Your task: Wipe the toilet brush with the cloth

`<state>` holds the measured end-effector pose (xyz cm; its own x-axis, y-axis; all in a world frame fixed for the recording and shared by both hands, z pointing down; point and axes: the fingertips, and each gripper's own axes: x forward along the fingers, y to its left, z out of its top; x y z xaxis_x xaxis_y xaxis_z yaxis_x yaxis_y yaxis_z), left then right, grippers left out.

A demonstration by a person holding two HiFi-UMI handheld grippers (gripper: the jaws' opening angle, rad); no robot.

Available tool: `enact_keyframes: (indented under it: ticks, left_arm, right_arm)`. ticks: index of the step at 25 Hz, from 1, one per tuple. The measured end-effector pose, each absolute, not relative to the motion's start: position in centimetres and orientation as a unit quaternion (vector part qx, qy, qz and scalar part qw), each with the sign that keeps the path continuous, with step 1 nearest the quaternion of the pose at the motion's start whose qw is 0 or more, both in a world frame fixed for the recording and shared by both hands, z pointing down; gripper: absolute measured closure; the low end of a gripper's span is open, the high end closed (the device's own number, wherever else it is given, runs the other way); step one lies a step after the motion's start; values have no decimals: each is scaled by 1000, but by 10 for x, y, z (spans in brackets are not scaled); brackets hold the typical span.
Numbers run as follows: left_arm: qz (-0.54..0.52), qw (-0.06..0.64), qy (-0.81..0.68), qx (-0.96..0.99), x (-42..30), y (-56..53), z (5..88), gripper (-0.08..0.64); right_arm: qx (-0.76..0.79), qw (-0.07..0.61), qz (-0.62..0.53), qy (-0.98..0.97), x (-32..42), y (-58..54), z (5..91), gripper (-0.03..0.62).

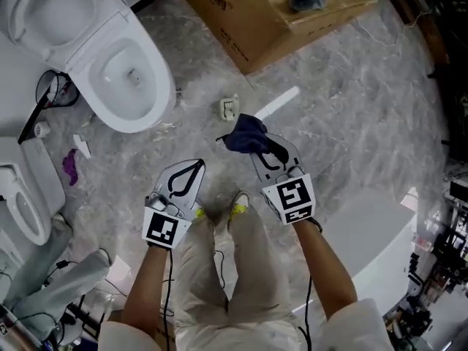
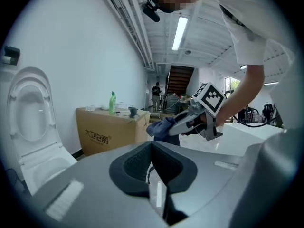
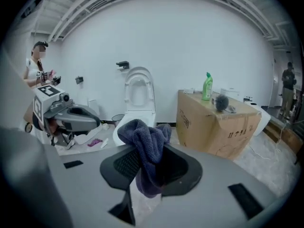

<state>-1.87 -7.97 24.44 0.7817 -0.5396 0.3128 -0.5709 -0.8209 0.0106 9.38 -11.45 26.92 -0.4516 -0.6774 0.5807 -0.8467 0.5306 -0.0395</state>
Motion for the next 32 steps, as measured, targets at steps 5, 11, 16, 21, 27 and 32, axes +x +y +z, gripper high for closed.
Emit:
enact_keyframes:
  ticks: [5,11,16,21,27,32]
  left_arm:
    - [137,55,-315,938,-19,-74,148,561]
    - [108,34,-323,940,-11,-43,48,561]
    - [87,36,-340,936,-11,-10,-12,561]
    - [66,52,-363,928,-14,13,-50,561]
    - [43,58,-385,920,-20,15,-87,561]
    - [39,49,-387,920,-17,20,-117,561]
  right_arm:
    - [446,255,151,-844,95,-88,179,480]
    - [466,226,137,-844,101,-52,76,480]
    - [492,197,124,-839,115,-27,8,480]
    - [508,169,108,-838,118,-1,-44,480]
    - [496,145,84,-852,97,20,-93,480]
    - [475,135,68,-867,82,36,-125,480]
